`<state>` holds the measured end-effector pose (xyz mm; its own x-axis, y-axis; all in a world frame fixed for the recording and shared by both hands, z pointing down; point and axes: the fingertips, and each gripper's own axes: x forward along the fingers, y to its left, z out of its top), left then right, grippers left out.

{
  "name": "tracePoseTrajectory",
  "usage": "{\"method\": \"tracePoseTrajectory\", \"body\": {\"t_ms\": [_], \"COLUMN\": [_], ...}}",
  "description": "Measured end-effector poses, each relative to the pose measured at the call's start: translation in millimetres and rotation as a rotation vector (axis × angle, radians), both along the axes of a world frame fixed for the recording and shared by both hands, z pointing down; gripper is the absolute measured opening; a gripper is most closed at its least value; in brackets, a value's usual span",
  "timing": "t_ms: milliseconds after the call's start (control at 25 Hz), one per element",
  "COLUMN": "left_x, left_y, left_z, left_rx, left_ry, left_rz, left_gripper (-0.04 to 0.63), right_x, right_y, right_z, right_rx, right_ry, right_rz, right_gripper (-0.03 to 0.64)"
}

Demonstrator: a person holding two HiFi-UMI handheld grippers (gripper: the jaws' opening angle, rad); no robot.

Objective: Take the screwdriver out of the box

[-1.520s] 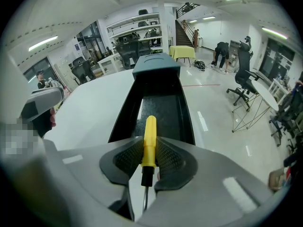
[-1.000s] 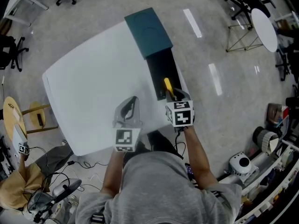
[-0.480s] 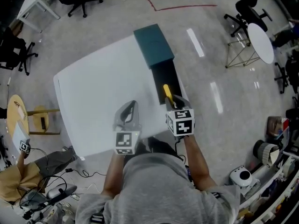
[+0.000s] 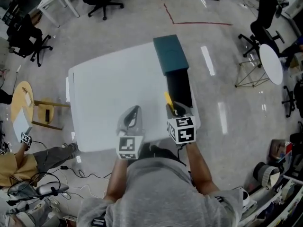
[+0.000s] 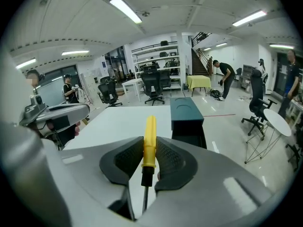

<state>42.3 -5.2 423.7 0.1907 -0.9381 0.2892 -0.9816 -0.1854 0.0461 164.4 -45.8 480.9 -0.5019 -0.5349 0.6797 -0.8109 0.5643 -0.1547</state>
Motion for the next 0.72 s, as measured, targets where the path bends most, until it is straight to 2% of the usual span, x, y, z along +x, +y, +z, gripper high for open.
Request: {"method": "tracePoseTrajectory", "body": {"t_ms": [320,720], "left_x": [-36.9,-85.2], "left_y": [29.2,49.4], "left_z": [-2.0,-2.0], "left_rx": [0.013,-0.001], "left_ry": [-0.016,-0.016], "left_rz": [-0.120,-0.235], "left_gripper": [0.011,0.012], "right_x": [-49.2,-108.8], "right_y": [16.8,29.1], "right_z": [-8.4,-13.6], "right_rx": [0.026,0.021], "right_ry": [-0.025,-0.048], "right_rz": [-0.141,-0.270], "right_gripper": [0.086,0.086]}}
